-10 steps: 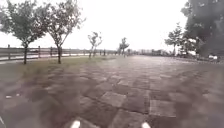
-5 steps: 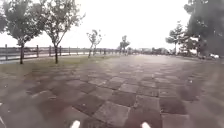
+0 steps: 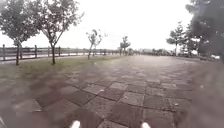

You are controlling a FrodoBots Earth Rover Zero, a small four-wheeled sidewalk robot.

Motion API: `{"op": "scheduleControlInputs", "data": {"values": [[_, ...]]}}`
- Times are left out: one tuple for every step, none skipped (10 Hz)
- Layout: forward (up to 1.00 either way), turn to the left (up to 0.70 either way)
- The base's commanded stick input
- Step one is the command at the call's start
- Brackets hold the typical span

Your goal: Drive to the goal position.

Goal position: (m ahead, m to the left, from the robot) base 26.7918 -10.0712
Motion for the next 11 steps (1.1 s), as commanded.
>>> {"op": "scheduleControlInputs", "data": {"values": [[0.7, -0.35], [0.7, -0.35], [0.7, -0.28], [0.7, 0.0], [0.7, 0.0], [0.7, 0.0], [0.7, 0.0], [0.7, 0.0], [0.7, 0.0], [0.7, 0.0], [0.7, 0.0]]}}
